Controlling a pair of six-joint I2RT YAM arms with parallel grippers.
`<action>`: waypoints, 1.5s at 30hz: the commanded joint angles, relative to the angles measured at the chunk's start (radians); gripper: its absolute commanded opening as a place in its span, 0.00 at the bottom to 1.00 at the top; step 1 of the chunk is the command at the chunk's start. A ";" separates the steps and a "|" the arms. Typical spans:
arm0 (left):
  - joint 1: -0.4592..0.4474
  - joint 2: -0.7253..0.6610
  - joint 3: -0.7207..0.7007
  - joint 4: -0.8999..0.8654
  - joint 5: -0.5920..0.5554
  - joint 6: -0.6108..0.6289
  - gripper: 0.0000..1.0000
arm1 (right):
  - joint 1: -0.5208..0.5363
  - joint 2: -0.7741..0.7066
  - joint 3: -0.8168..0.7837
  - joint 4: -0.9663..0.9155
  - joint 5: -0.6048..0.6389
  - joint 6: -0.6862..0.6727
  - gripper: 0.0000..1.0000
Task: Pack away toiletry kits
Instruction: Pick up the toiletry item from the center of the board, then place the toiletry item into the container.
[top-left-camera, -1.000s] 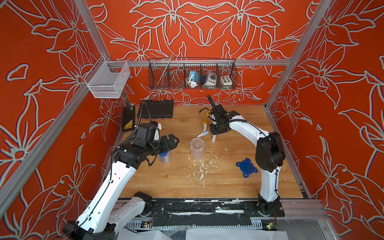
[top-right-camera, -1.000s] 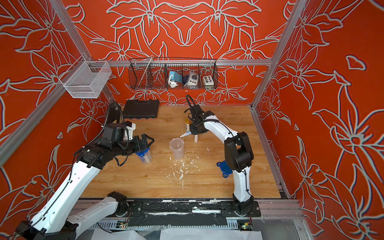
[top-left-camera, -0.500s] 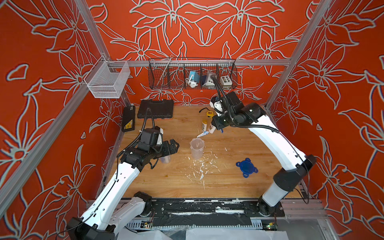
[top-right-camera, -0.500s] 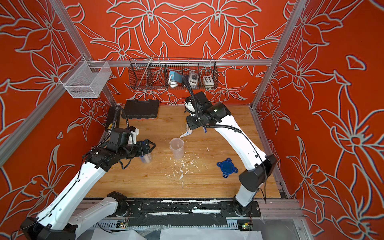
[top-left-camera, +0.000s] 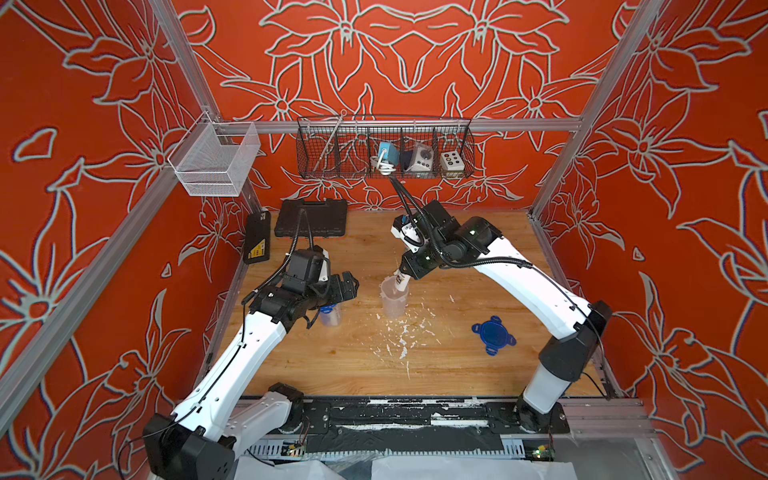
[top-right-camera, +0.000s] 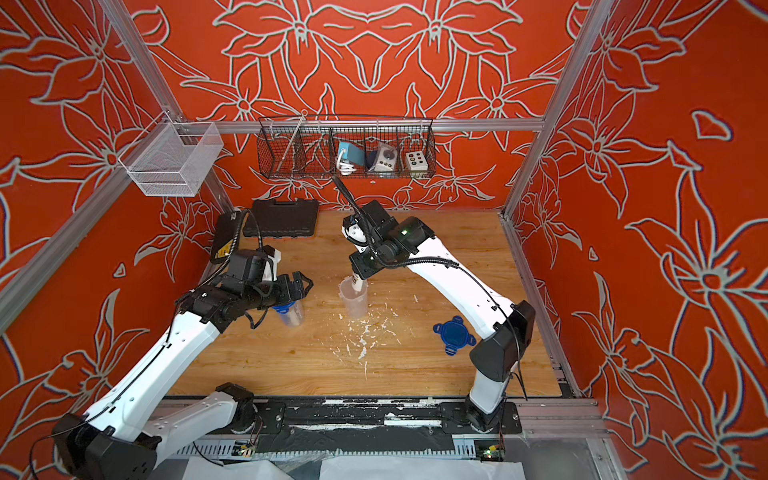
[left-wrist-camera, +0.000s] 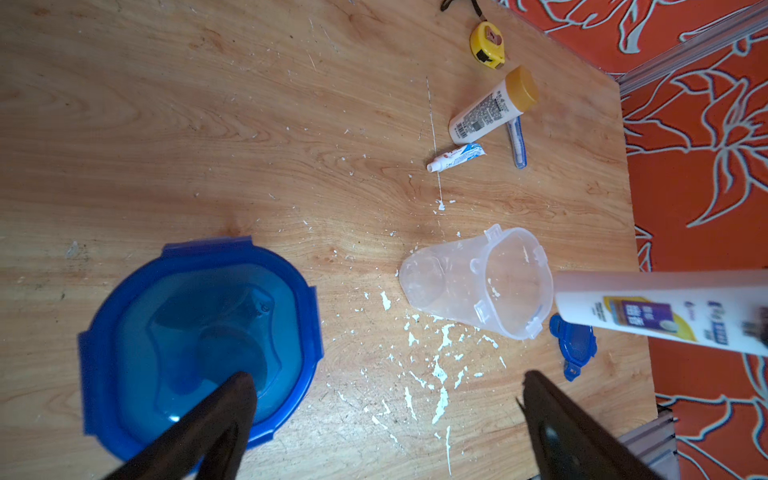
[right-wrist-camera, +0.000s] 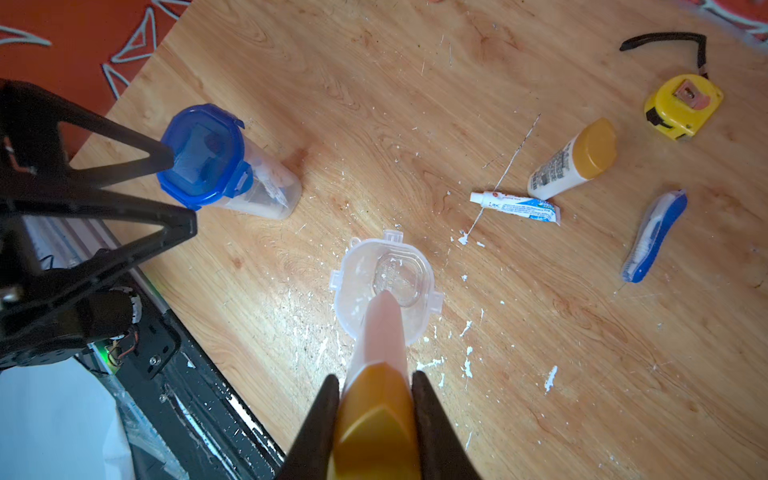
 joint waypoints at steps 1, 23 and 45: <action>0.003 0.009 0.026 -0.009 0.015 0.010 0.98 | 0.004 0.020 0.008 0.050 -0.002 -0.042 0.00; 0.001 0.103 0.099 0.075 0.069 -0.002 0.98 | 0.010 0.083 -0.260 0.270 0.040 -0.140 0.22; 0.001 0.069 0.038 0.133 0.089 -0.022 0.98 | 0.014 0.101 -0.103 0.072 0.200 -0.143 0.54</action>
